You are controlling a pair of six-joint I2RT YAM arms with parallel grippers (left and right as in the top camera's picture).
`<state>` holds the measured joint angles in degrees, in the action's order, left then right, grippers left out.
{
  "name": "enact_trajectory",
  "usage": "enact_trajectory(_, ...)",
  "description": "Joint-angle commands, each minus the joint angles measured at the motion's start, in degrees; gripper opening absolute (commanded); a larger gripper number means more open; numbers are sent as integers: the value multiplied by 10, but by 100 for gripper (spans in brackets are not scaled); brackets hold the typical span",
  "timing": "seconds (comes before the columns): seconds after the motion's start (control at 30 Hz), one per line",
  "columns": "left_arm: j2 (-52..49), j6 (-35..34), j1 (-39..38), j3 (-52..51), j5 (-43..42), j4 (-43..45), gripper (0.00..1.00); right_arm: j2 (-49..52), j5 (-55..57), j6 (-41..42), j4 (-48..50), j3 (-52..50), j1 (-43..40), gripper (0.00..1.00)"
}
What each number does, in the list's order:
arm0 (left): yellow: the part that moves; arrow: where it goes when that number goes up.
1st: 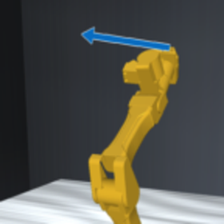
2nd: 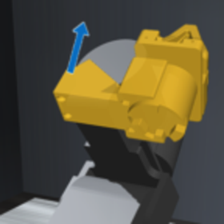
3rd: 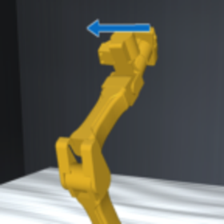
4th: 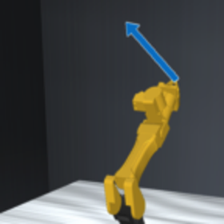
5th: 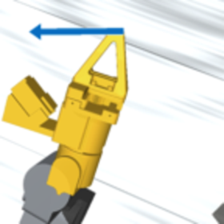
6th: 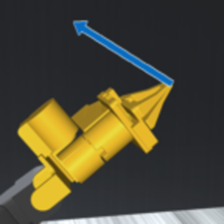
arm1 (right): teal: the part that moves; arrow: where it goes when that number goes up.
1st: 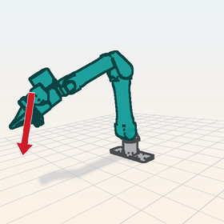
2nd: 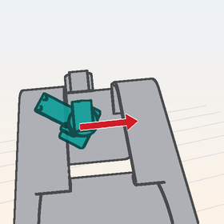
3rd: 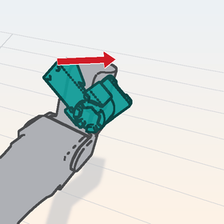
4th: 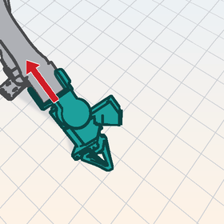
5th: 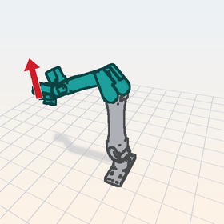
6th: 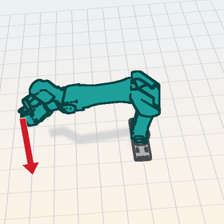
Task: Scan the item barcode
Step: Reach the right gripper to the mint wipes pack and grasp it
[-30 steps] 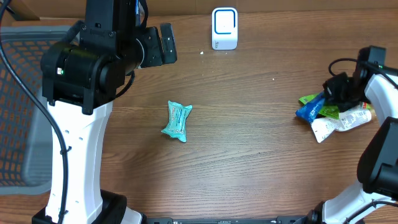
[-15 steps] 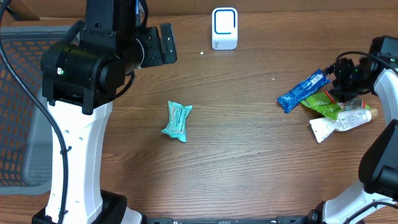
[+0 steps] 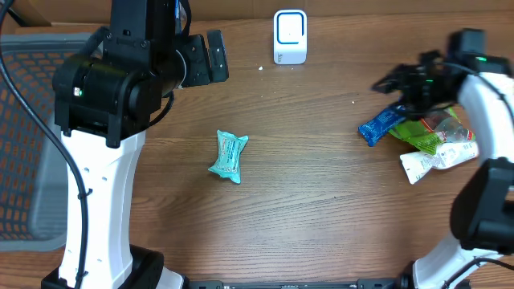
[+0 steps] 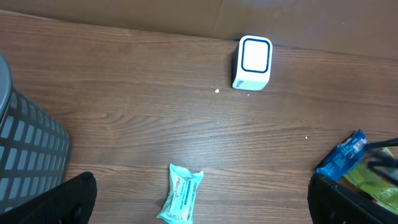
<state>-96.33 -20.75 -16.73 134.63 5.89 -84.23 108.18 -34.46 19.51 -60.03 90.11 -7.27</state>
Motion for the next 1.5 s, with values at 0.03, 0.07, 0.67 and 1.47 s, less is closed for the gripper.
enact_trajectory(0.03, 8, 11, 2, 9, 7, 2, 99, -8, 40, -34, 13, 15, 110, 77)
enact_trajectory(0.07, 8, 11, 2, 9, 7, 2, 100, -8, 59, -31, 18, 15, 134, 79)
enact_trajectory(0.67, 8, 11, 2, 9, 7, 2, 100, 20, 212, 278, 145, -10, 395, 97)
enact_trajectory(1.47, 9, 72, 2, 9, 73, 4, 99, 170, 224, 326, 292, -10, 513, 79)
